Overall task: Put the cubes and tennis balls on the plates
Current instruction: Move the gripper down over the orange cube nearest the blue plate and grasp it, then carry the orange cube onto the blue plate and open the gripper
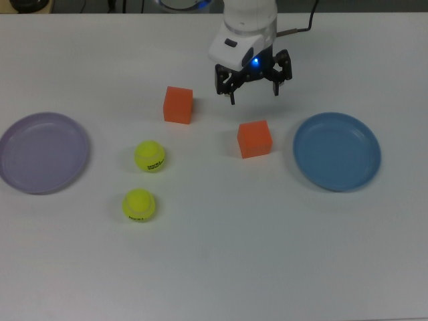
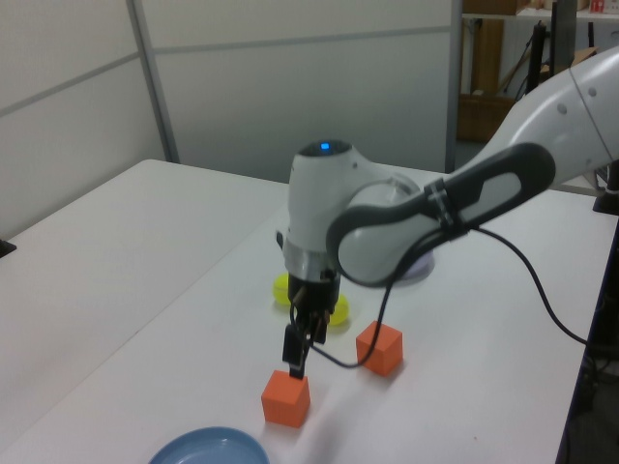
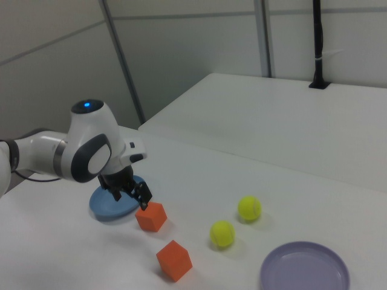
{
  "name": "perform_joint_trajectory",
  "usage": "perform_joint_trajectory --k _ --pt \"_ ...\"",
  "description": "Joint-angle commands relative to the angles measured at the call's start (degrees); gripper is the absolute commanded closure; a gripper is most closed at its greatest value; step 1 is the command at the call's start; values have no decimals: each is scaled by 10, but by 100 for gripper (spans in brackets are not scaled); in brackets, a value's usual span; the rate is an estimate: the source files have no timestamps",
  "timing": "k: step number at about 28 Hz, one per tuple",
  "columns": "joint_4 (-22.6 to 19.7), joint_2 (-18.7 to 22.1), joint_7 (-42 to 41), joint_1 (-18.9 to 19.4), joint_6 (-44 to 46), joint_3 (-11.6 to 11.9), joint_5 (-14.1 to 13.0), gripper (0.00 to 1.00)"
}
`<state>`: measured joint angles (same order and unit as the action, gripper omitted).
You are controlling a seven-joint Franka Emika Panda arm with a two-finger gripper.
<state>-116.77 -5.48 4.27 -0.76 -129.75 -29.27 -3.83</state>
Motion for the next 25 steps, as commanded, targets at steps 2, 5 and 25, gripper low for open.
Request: perform_joint_trajectory --k 2,5,25 --pt "-15 -26 -31 -4 -45 -3 -2 0" --pt "-14 -44 -36 -3 -63 -3 13 0" --pt "14 -139 -28 14 -145 -3 60 0"
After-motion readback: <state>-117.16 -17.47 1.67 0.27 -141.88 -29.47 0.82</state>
